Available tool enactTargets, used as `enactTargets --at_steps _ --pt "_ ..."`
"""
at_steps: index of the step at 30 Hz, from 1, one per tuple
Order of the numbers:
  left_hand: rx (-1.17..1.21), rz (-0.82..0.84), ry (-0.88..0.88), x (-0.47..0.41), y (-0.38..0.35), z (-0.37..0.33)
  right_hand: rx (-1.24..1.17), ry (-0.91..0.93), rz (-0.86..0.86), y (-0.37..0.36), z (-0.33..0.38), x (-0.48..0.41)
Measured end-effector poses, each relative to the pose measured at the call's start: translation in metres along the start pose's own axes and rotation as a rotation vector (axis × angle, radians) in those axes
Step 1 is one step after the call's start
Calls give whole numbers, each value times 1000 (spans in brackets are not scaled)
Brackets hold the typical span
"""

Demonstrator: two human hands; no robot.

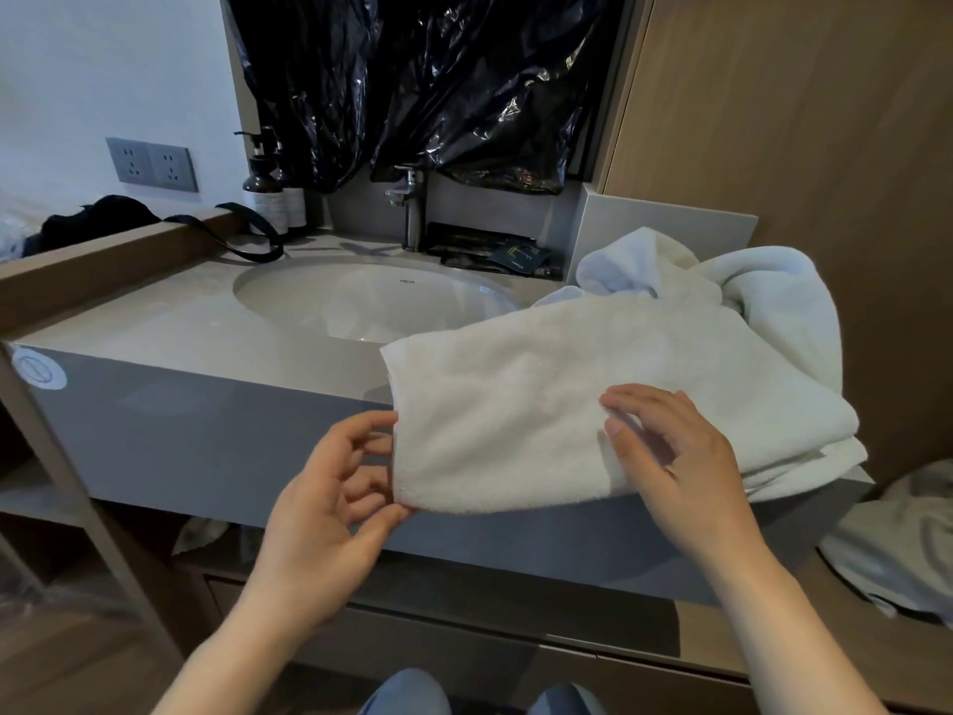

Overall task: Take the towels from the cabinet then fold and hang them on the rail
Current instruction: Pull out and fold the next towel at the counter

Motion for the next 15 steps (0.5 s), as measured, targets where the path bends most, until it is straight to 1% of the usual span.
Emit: enactTargets --at_steps 3,5,6,8,10,11,13,15 --pt "-247 101 11 -6 9 -2 13 1 18 1 -1 0" --pt "-389 168 61 -8 11 -3 13 -6 30 2 -1 0" --pt "-457 174 80 -8 13 -4 8 -9 31 3 0 0" --pt "-538 94 50 -10 21 -8 -3 -18 24 9 2 -2" --pt "-468 0 12 -14 26 -18 15 -35 3 19 1 -8" --pt "-411 -13 -2 -18 25 -25 39 -48 -19 26 -1 -14" --pt "-347 27 -46 -30 13 -39 99 -105 -60 41 -11 -26" --pt "-341 84 -94 -47 -3 -51 119 -205 -78 57 -27 -40"
Point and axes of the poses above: each hand's wrist, its own x-axis away from the middle knuckle, its own y-axis out of the back of the hand, z = x × y, the point moved 4 cm from there along -x, towards the middle knuckle, and after that the axes turned 11 degrees about z, right-handed, at the moved point
